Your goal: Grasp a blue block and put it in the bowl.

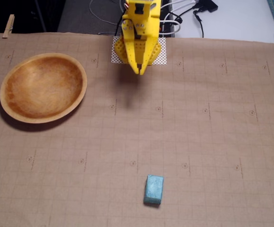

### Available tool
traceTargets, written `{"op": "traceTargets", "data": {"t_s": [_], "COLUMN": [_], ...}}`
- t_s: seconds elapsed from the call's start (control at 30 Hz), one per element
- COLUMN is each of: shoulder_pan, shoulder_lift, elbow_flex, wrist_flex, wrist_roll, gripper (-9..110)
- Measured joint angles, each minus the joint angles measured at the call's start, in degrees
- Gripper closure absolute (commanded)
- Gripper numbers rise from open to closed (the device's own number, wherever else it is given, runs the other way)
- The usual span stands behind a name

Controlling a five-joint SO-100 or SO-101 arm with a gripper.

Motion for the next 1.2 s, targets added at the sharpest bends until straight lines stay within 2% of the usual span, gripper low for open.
{"op": "traceTargets", "data": {"t_s": [0.33, 0.6, 0.83, 0.93, 1.2], "shoulder_pan": [-0.18, -1.93, -6.15, -7.29, -9.05], "shoulder_lift": [-0.79, -14.50, -25.93, -30.32, -38.67], "elbow_flex": [0.00, 0.00, 0.00, 0.00, 0.09], "wrist_flex": [-13.80, -25.58, -36.83, -39.46, -47.37], "wrist_roll": [0.00, 0.18, 6.68, 8.70, 10.28], "gripper": [102, 102, 101, 97, 76]}}
